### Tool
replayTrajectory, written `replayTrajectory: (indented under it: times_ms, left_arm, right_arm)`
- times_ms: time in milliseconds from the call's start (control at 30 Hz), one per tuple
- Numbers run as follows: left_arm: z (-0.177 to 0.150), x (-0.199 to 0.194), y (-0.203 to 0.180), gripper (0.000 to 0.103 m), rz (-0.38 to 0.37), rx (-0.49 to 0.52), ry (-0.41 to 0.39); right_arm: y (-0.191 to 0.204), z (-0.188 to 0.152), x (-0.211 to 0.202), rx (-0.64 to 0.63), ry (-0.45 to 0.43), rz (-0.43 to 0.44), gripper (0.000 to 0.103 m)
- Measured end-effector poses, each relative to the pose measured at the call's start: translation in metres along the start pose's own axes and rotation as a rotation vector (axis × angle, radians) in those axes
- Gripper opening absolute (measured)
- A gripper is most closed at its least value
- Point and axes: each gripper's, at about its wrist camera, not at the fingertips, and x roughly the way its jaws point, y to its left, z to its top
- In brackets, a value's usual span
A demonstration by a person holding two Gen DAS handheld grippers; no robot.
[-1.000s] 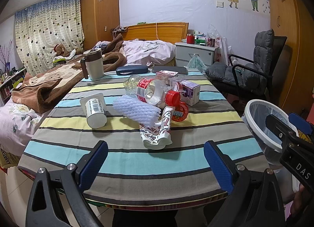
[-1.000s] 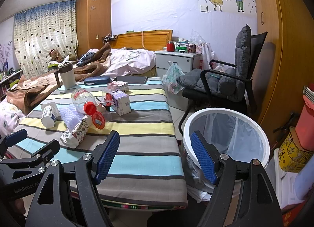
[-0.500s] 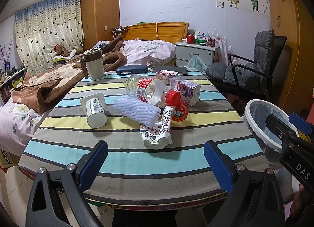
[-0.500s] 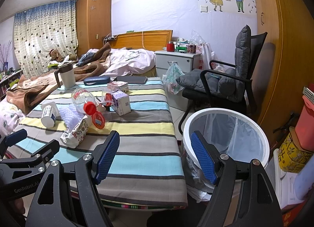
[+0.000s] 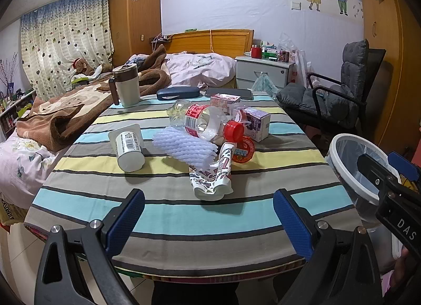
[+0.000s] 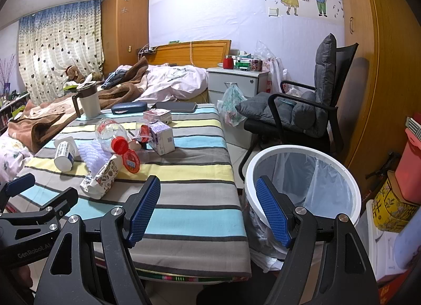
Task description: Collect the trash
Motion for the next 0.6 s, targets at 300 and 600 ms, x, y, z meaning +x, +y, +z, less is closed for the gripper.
replayTrajectory:
  times_ms: [300,600]
  left_arm:
    - [-0.001,0.004,0.005,0.099,0.003,-0.013,0.007]
    - [0.000,0.026,0.035,0.099,0.029,-0.042,0.059]
  right_arm:
    - [-0.001,0.001,0.003,-0.004,0.007,0.000,0.076]
    - [0.007,0.010,0.024,-0.013,-0.002,0.072,0.076]
